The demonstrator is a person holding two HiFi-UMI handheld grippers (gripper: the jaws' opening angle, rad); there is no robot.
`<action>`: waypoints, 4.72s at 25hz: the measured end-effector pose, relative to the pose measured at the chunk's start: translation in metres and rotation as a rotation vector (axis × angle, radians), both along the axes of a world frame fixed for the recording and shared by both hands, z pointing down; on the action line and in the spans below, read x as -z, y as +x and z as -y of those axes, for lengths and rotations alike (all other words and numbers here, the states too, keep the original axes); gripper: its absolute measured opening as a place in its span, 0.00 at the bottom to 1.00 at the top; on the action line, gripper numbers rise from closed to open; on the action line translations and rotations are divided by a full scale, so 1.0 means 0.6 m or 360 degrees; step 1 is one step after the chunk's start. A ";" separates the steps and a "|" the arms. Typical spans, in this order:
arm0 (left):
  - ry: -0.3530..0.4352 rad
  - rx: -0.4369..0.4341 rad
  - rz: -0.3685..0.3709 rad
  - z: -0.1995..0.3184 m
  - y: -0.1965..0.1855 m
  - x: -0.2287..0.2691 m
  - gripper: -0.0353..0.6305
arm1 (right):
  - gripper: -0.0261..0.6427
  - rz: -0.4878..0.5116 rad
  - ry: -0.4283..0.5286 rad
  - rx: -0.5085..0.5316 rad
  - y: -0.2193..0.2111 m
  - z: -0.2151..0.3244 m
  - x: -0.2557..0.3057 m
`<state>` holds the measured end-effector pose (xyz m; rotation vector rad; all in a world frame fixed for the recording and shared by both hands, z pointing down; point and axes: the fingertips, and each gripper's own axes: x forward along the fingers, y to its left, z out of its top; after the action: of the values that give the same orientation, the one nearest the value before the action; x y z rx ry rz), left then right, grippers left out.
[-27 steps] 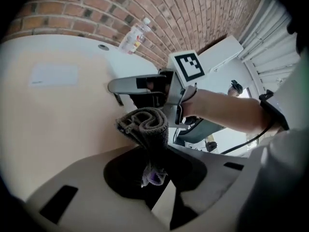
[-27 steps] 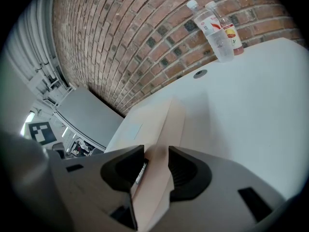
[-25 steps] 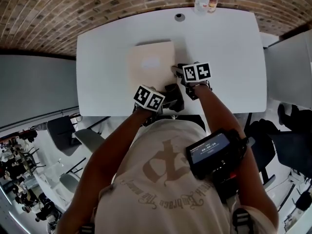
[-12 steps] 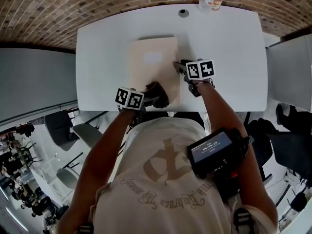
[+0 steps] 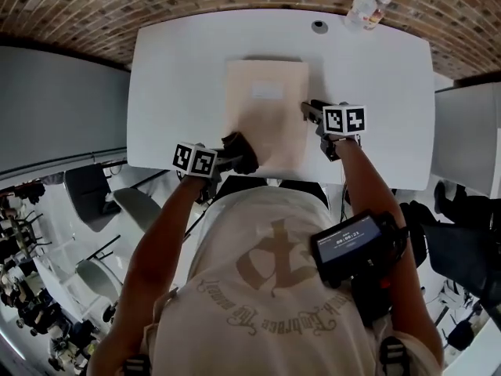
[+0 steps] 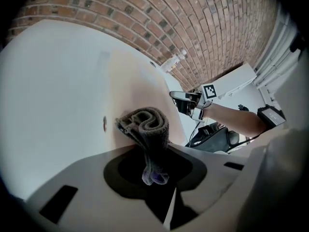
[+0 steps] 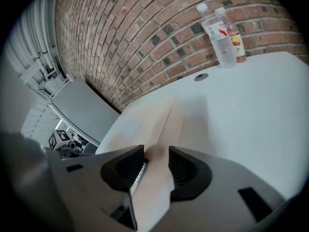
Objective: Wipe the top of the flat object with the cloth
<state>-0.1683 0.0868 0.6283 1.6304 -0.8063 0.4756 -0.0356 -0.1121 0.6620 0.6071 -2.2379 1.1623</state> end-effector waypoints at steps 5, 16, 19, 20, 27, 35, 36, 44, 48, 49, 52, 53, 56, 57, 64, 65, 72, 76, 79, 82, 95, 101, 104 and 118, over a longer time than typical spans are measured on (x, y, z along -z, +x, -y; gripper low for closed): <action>0.0025 0.0115 -0.0056 -0.024 -0.049 0.000 0.21 | 0.29 -0.0037 0.0010 -0.0034 0.000 -0.001 0.003; 0.0183 0.0539 -0.0282 -0.041 -0.142 0.016 0.21 | 0.28 -0.0140 0.0033 -0.0079 0.004 -0.003 0.008; 0.0258 0.0597 -0.0292 -0.027 -0.165 0.024 0.21 | 0.27 -0.0153 0.0054 -0.0075 0.003 -0.013 0.019; 0.0292 0.0616 -0.0282 -0.017 -0.174 0.026 0.21 | 0.27 -0.0158 0.0063 -0.0078 0.003 -0.017 0.024; 0.0439 0.0840 -0.0178 0.077 -0.235 0.026 0.21 | 0.30 -0.0216 0.0060 -0.0093 0.003 -0.046 0.036; 0.0480 0.0874 -0.0080 0.181 -0.272 0.020 0.21 | 0.33 -0.0330 0.0013 -0.0189 0.001 -0.079 0.019; 0.0489 0.0868 -0.0050 0.193 -0.279 0.020 0.21 | 0.33 -0.0362 0.0013 -0.0189 0.000 -0.081 0.015; 0.0507 0.0998 -0.0065 0.299 -0.319 0.011 0.21 | 0.33 -0.0417 -0.0004 -0.0221 -0.003 -0.084 0.008; 0.0474 0.1074 -0.0067 0.341 -0.333 -0.009 0.21 | 0.33 -0.0410 -0.0013 -0.0221 -0.007 -0.086 0.008; 0.0468 0.1071 -0.0060 0.350 -0.333 -0.014 0.21 | 0.33 -0.0408 -0.0012 -0.0225 -0.009 -0.086 0.009; 0.0457 0.1068 -0.0068 0.375 -0.326 -0.023 0.21 | 0.33 -0.0387 -0.0014 -0.0251 -0.010 -0.085 0.010; 0.0453 0.1072 -0.0072 0.382 -0.325 -0.026 0.21 | 0.33 -0.0380 -0.0017 -0.0265 -0.011 -0.084 0.010; 0.0433 0.1104 -0.0068 0.398 -0.328 -0.037 0.21 | 0.33 -0.0368 -0.0032 -0.0301 -0.011 -0.082 0.008; 0.0425 0.1110 -0.0064 0.400 -0.328 -0.041 0.21 | 0.33 -0.0365 -0.0036 -0.0307 -0.010 -0.081 0.007; 0.0381 0.0866 0.0129 0.399 -0.305 -0.064 0.21 | 0.33 -0.0348 -0.0051 -0.0323 -0.007 -0.081 0.005; 0.0371 0.0821 0.0163 0.395 -0.301 -0.067 0.21 | 0.33 -0.0345 -0.0053 -0.0328 -0.007 -0.083 0.004; 0.0343 0.0676 0.0229 0.367 -0.287 -0.069 0.21 | 0.33 -0.0346 -0.0053 -0.0355 -0.011 -0.084 0.005; 0.0328 0.0567 0.0285 0.336 -0.273 -0.074 0.21 | 0.33 -0.0350 -0.0047 -0.0362 -0.007 -0.081 0.004; 0.0322 0.0496 0.0330 0.307 -0.265 -0.078 0.21 | 0.33 -0.0342 -0.0041 -0.0363 -0.008 -0.081 0.003; 0.0330 0.0452 0.0351 0.283 -0.255 -0.076 0.21 | 0.33 -0.0333 -0.0026 -0.0369 -0.007 -0.079 0.004; 0.0291 0.0240 0.0355 0.161 -0.218 -0.067 0.21 | 0.33 -0.0345 -0.0003 -0.0413 -0.003 -0.084 0.003; 0.0288 0.0113 0.0335 0.098 -0.198 -0.064 0.21 | 0.33 -0.0332 -0.0010 -0.0434 0.000 -0.084 0.002; 0.0273 0.0077 0.0302 0.066 -0.190 -0.064 0.21 | 0.33 -0.0339 -0.0008 -0.0428 0.002 -0.085 0.002; 0.0200 0.0012 0.0209 -0.035 -0.166 -0.060 0.21 | 0.33 -0.0317 -0.0002 -0.0414 -0.001 -0.086 0.004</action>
<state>-0.2680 0.1077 0.6645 1.7248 -0.9561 0.5404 -0.0359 -0.0606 0.6599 0.9917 -2.0326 1.1687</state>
